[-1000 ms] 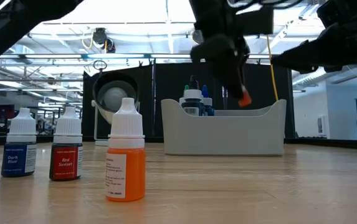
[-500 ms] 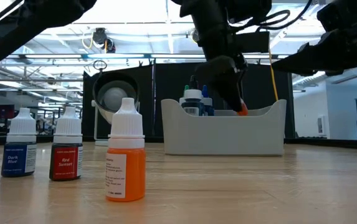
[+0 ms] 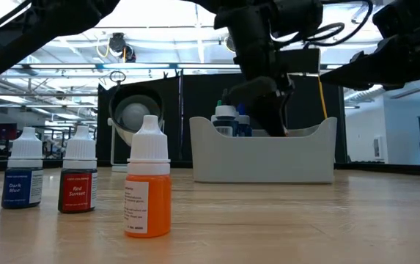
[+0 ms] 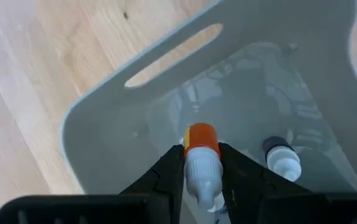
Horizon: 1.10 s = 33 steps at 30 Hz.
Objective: Pick & Place food coloring
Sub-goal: Put the top left small orange food coloring bottle into the white bin
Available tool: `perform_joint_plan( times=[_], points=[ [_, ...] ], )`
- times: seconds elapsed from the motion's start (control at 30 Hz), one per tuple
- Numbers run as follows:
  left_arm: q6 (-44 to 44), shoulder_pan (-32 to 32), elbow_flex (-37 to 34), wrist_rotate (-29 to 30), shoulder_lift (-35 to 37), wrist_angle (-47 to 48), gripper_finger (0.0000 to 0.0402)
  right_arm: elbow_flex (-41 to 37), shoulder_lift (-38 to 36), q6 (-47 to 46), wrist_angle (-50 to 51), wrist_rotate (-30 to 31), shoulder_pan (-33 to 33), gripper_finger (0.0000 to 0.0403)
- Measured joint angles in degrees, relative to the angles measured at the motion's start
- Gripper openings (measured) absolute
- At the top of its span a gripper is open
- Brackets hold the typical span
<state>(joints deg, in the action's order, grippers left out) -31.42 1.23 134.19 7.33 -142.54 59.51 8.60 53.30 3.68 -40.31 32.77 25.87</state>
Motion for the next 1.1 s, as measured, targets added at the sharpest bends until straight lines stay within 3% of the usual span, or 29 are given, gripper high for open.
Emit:
perform_joint_plan(
  times=[0.77,1.1],
  points=[
    [-2.9,0.0,0.0,0.1,-0.9,0.0,0.0092,0.0,0.0,0.0,0.3,0.0,0.1,0.0177],
    [-2.7,0.0,0.0,-4.1,-0.9,0.3,0.0093,0.0,0.0,0.0,0.3,0.0,0.1,0.0175]
  ],
)
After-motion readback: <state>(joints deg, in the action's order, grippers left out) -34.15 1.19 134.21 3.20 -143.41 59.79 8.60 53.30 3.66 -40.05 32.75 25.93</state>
